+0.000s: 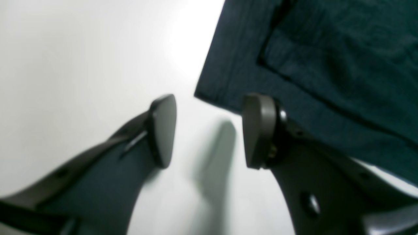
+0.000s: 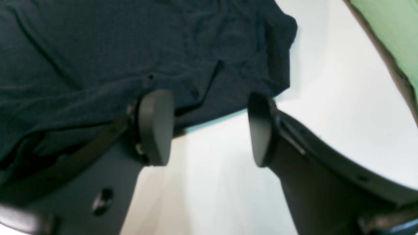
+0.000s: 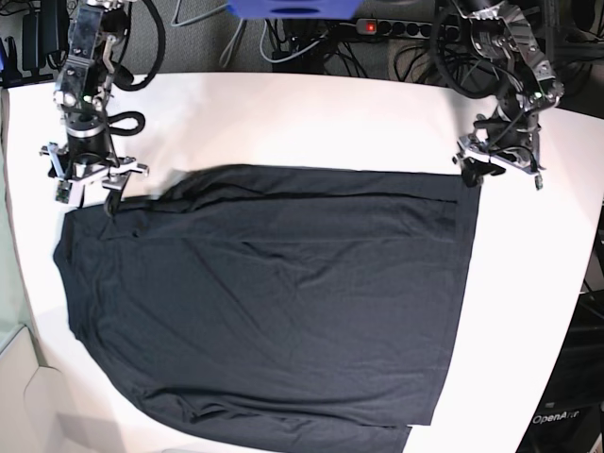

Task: Fold the T-shirt properly
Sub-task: 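Open both grippers and release the shirt edge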

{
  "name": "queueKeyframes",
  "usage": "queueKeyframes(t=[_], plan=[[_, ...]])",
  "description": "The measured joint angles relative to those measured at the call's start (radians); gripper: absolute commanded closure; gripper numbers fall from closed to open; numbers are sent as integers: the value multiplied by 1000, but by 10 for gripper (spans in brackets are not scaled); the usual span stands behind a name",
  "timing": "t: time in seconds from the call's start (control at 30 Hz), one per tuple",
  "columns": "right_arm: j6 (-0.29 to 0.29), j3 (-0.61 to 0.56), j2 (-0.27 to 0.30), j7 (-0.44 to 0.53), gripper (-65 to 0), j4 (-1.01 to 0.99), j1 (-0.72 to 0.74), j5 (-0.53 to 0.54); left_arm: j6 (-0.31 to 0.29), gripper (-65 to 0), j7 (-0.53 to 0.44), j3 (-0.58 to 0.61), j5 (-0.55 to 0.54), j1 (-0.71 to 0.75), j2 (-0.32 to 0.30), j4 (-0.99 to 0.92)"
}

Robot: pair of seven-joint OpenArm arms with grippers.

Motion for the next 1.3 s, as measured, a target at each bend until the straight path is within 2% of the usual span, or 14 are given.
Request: queueKeyframes(t=[0.13,0.47,0.67,0.73,0.77,0.9,1.17,1.3], plan=[[0,0,0,0,-372,0,-3,0,0,-317,-8,1,0,-3,0,-3],[0,0,1,0,-372,2,-25,0,-17,-314,-135,2,-29,-45,-1,-124],[0,2,3,0,-372,2,-27,0,-19,-310,-144,5,-40,-58,-1,-143],[0,2,3,0,-372,2,-27,0,-14,-271,-147,32,-36,-57,-5,-143],[0,2,3,0,-372,2,-27,0,-14,-230,-147,47,-35,-57,-5,-143],[0,2,3,0,-372,2,-27,0,-16,-9,-130,68,-37,-58,5,-150],[0,5,4,0,-372,2,-27,0,-15,0,-113,68,-38,-57,2,-141],[0,4,39,0,-373,2,-18,-1,-16,0,-112,67,-40,-54,2,-140]])
